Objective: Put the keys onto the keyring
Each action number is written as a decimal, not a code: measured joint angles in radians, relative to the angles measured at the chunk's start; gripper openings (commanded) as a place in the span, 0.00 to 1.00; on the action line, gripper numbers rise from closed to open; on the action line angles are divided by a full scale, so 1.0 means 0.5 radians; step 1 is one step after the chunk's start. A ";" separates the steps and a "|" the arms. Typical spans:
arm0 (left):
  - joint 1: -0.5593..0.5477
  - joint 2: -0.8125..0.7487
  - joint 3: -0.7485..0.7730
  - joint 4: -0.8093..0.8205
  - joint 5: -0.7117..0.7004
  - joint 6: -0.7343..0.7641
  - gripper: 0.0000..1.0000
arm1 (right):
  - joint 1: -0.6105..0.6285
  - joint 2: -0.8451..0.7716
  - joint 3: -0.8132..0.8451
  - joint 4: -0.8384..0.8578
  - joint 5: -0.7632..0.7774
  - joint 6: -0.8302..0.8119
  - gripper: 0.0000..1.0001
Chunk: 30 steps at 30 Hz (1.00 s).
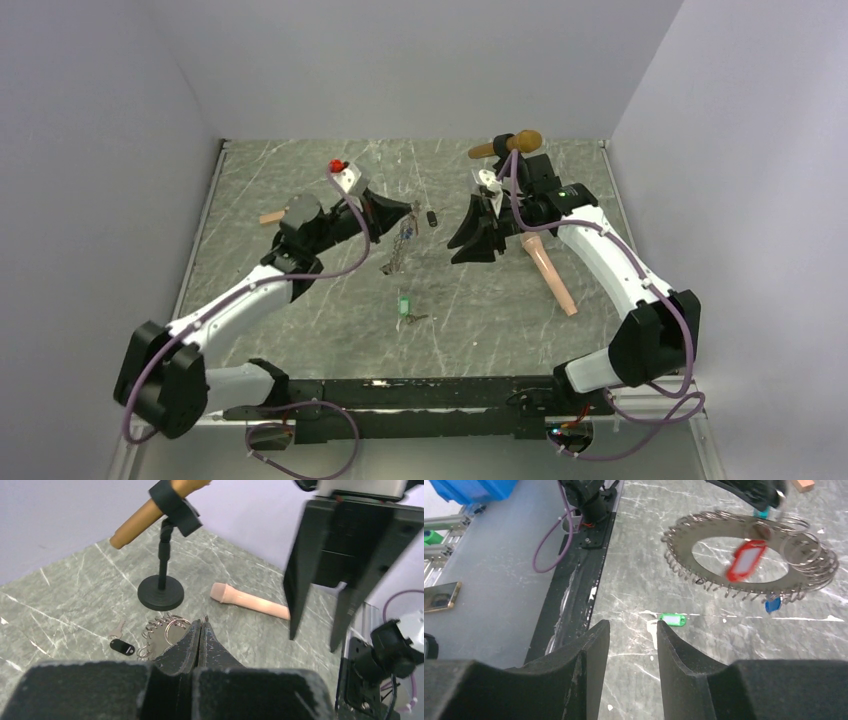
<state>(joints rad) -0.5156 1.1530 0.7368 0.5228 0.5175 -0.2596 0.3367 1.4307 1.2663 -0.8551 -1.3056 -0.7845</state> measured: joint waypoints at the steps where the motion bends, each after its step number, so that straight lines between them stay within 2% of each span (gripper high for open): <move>1: 0.010 0.076 0.038 0.023 -0.013 -0.034 0.00 | -0.007 -0.003 -0.001 0.000 0.002 0.000 0.45; 8: 0.166 0.544 0.109 0.371 -0.009 -0.316 0.00 | -0.060 -0.069 -0.050 0.036 0.041 0.007 0.45; 15: 0.594 0.835 0.094 0.610 -0.005 -0.501 0.00 | -0.066 -0.069 -0.063 0.037 0.048 0.005 0.45; 23: 1.144 1.150 0.420 0.375 -0.043 -0.446 0.00 | -0.079 -0.069 -0.064 0.038 0.066 0.002 0.46; 30: 1.332 1.200 0.483 0.006 -0.085 -0.292 0.00 | -0.091 -0.069 -0.067 0.037 0.067 -0.003 0.46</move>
<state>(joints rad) 0.1505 1.7531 0.9783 0.5259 0.4751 -0.4057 0.2913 1.3964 1.2327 -0.8364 -1.2720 -0.7860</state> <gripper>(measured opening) 0.009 0.459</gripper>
